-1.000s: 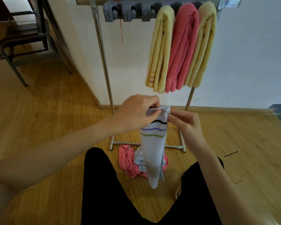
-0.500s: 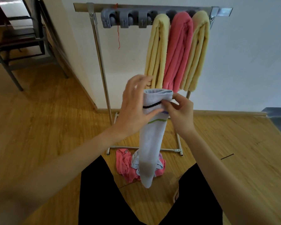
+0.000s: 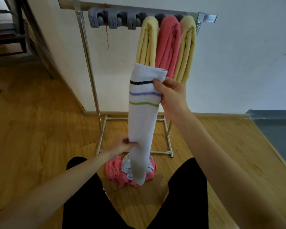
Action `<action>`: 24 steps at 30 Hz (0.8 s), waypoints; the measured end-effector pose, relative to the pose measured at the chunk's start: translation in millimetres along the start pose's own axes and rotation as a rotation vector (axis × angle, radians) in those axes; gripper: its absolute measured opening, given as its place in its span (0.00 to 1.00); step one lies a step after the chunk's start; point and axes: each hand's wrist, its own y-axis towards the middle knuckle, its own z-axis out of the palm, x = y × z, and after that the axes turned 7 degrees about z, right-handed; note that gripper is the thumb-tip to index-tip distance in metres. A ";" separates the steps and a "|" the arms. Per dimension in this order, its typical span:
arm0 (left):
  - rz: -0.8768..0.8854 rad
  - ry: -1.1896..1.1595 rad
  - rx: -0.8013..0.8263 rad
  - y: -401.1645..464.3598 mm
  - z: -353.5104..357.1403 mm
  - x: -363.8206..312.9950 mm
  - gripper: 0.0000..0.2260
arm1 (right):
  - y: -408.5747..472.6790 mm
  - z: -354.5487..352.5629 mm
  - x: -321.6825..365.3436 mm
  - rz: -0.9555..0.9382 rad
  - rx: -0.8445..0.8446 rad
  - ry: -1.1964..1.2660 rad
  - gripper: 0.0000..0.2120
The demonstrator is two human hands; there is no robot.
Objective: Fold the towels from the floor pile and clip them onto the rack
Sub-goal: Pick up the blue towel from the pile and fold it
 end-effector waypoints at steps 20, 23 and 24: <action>0.263 0.066 0.206 20.9 -77.0 -135.6 0.21 | -12.8 -97.3 -149.3 0.613 -0.128 -0.568 0.02; 0.274 0.157 0.358 15.6 -84.8 -161.0 0.10 | -18.2 -88.8 -147.5 0.617 0.200 -1.018 0.07; 0.279 0.166 0.409 14.0 -85.8 -167.1 0.07 | -17.0 -85.0 -145.4 0.568 0.252 -1.183 0.13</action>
